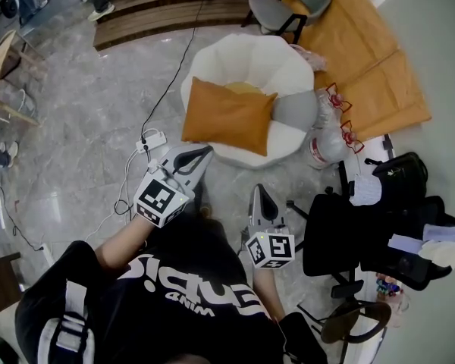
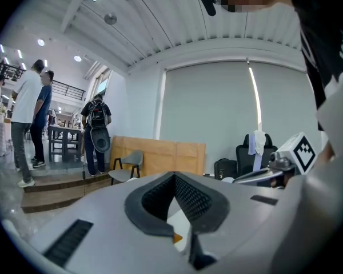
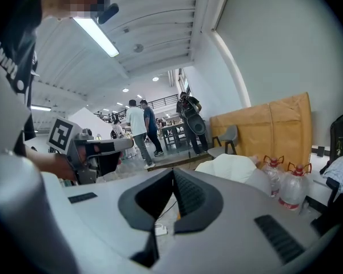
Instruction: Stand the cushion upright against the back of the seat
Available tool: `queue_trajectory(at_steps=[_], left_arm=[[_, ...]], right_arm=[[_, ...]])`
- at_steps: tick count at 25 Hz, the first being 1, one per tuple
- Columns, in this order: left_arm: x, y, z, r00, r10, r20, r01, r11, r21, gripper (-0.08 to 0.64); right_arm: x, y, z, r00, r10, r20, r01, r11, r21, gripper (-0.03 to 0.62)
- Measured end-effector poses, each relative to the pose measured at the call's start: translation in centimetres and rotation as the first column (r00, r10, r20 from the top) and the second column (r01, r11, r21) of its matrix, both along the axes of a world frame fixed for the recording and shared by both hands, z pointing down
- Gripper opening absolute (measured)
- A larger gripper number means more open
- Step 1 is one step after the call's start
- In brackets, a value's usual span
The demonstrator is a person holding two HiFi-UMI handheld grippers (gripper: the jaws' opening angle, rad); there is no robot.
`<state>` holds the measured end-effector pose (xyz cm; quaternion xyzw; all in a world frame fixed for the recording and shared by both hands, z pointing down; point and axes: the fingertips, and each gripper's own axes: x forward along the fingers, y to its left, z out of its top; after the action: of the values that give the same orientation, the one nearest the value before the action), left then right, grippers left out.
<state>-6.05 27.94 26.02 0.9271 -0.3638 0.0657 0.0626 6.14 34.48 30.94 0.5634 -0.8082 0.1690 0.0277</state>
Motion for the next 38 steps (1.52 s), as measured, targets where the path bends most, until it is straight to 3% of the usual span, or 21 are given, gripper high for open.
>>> queue_trajectory(at_steps=[6,10,18,30,38], left_arm=[[1.3,-2.2,0.0,1.000,0.022,-0.003,-0.022,1.000,0.008,0.008],[1.9,-4.0,-0.1,0.997,0.048,-0.052,-0.049,0.999,-0.011,0.008],[0.9,-8.8,1.6,0.999,0.046,-0.007,-0.046,0.998,-0.041,0.008],[0.3,-19.0,2.4,0.991,0.126,-0.035,-0.129,0.989,-0.078,0.008],[0.5,-26.6,3.9,0.978,0.205,-0.022,-0.206,0.969,-0.135,0.008]], right_arm=[[1.4,-2.4,0.3,1.000,0.010,-0.001,-0.010,1.000,-0.006,0.020],[2.1,-4.4,0.4,1.000,0.012,-0.007,-0.012,1.000,-0.007,0.020],[1.3,-9.3,1.5,1.000,0.004,-0.008,-0.004,1.000,-0.028,0.020],[-1.4,-21.6,2.4,0.999,-0.042,0.000,0.042,0.997,-0.059,0.020],[-1.4,-30.1,1.6,1.000,0.007,-0.013,-0.007,0.998,-0.059,0.020]])
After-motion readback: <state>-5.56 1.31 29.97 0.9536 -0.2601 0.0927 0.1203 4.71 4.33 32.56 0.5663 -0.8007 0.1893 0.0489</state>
